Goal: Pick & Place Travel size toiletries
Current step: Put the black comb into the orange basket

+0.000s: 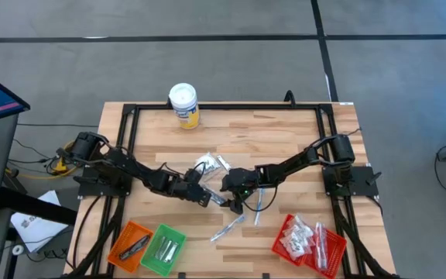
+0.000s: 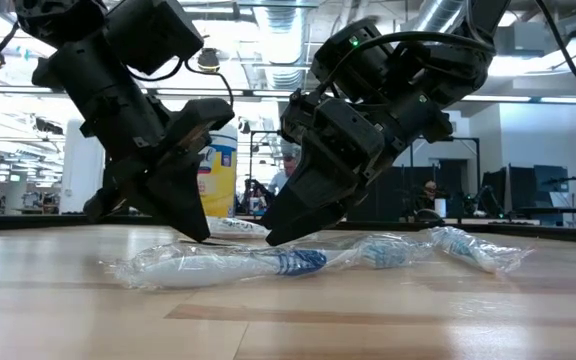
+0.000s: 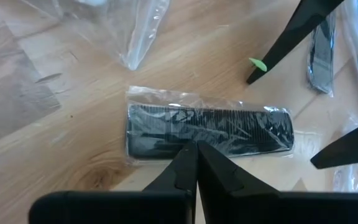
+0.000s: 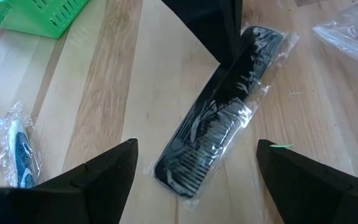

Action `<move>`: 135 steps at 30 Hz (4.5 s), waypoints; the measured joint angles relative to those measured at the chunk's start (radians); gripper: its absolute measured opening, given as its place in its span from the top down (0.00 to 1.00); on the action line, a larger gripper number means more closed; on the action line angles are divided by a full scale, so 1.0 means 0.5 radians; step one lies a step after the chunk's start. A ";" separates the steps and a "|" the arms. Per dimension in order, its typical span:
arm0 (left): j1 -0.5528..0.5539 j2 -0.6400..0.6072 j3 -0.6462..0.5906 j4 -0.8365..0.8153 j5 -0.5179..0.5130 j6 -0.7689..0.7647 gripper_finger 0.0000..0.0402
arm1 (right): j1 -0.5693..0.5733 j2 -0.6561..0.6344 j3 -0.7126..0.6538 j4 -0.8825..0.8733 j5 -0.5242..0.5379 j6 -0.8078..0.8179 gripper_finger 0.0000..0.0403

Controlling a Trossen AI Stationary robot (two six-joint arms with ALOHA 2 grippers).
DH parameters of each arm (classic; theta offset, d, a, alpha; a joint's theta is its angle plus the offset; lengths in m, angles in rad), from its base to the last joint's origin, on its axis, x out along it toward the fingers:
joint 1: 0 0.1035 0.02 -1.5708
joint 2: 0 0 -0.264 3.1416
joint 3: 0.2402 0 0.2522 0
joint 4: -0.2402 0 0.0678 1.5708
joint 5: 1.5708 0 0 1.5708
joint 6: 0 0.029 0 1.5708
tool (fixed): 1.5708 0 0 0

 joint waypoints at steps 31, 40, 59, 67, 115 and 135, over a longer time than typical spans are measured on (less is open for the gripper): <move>-0.052 0.039 -0.010 0.220 -0.196 -0.045 1.00 | -0.015 -0.001 0.002 -0.040 -0.004 -0.001 0.20; -0.052 -0.021 -0.005 0.238 -0.222 -0.002 1.00 | -0.021 -0.002 0.002 -0.054 0.030 0.069 0.20; -0.051 -0.026 0.001 0.056 -0.088 0.046 1.00 | -0.025 -0.002 0.000 -0.054 0.035 0.120 0.20; -0.033 -0.027 0.001 0.035 -0.089 0.044 1.00 | -0.026 -0.002 -0.001 -0.050 0.037 0.120 0.20; 0.001 0.055 0.012 0.092 -0.033 0.046 1.00 | -0.032 0.000 0.000 -0.054 0.036 0.111 0.20; -0.031 -0.045 0.000 0.138 -0.166 0.069 1.00 | -0.029 0.000 0.000 -0.058 0.037 0.117 0.20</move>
